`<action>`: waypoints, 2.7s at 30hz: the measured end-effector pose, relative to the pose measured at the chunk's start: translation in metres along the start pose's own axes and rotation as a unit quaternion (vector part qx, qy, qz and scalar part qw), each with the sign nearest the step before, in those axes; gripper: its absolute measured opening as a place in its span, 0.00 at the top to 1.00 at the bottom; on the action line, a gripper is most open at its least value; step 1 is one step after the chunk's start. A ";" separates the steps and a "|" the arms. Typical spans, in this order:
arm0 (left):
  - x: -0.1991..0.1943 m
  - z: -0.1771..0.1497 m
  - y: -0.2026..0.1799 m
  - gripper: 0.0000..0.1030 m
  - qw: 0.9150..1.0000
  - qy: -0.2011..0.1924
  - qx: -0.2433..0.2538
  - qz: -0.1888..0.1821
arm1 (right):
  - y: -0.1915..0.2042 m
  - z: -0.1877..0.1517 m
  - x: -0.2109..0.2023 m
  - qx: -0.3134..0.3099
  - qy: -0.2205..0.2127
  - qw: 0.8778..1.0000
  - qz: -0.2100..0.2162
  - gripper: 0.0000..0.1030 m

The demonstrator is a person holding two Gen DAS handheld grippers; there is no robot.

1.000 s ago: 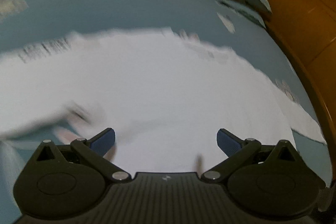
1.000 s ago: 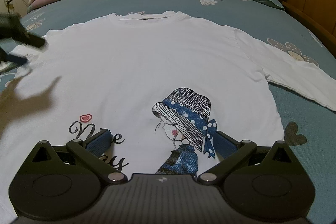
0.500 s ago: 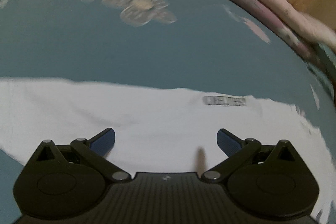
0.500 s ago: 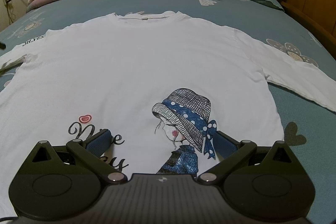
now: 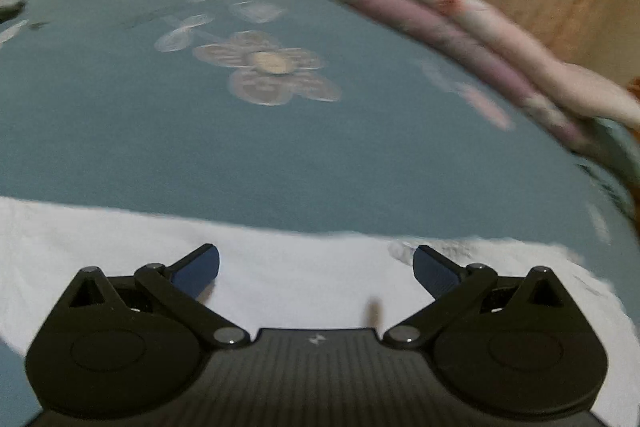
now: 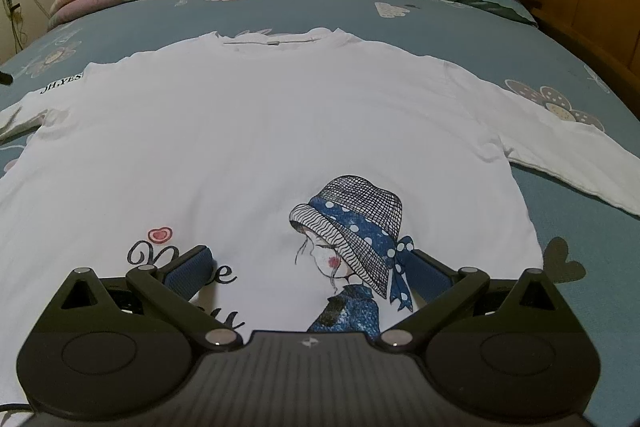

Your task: Fold clothes

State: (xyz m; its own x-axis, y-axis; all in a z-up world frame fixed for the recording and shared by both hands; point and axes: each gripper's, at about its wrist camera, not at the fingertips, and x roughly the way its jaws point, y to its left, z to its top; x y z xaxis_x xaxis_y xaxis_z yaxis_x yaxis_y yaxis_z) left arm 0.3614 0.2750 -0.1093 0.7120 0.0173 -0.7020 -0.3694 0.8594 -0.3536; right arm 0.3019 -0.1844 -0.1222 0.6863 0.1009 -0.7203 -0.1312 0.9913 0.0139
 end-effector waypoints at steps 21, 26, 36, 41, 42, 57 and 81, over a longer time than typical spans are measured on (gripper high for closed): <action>-0.002 -0.015 -0.030 0.01 0.997 0.045 -0.016 -0.065 | 0.001 0.001 -0.001 0.004 0.008 1.000 -0.001 0.00; 0.019 -0.004 -0.027 0.01 0.998 0.008 -0.021 -0.058 | 0.000 0.000 0.000 0.003 0.005 1.000 0.000 0.00; 0.014 0.023 -0.025 0.01 0.999 -0.021 -0.023 -0.044 | 0.001 0.001 0.001 0.003 0.003 1.000 -0.001 0.00; -0.001 0.012 0.003 0.01 0.999 -0.017 -0.043 -0.010 | 0.002 0.003 0.001 0.003 0.005 1.000 -0.001 0.00; -0.003 0.009 0.012 0.01 0.998 -0.018 -0.055 -0.003 | 0.002 0.002 0.001 0.003 0.005 1.000 -0.001 0.00; -0.043 0.009 0.024 0.01 0.997 -0.037 -0.057 0.046 | 0.000 0.002 0.002 0.004 0.004 1.000 -0.001 0.00; -0.073 -0.061 -0.148 0.01 0.987 0.068 0.133 -0.056 | -0.001 0.004 0.001 0.003 0.015 1.000 0.003 0.00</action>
State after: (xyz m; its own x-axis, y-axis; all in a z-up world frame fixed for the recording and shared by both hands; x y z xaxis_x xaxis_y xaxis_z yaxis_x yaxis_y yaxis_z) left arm 0.3279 0.1152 -0.0437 0.6458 -0.1379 -0.7510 -0.1110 0.9561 -0.2711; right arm 0.3060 -0.1847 -0.1201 0.6644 0.1043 -0.7400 -0.1311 0.9911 0.0220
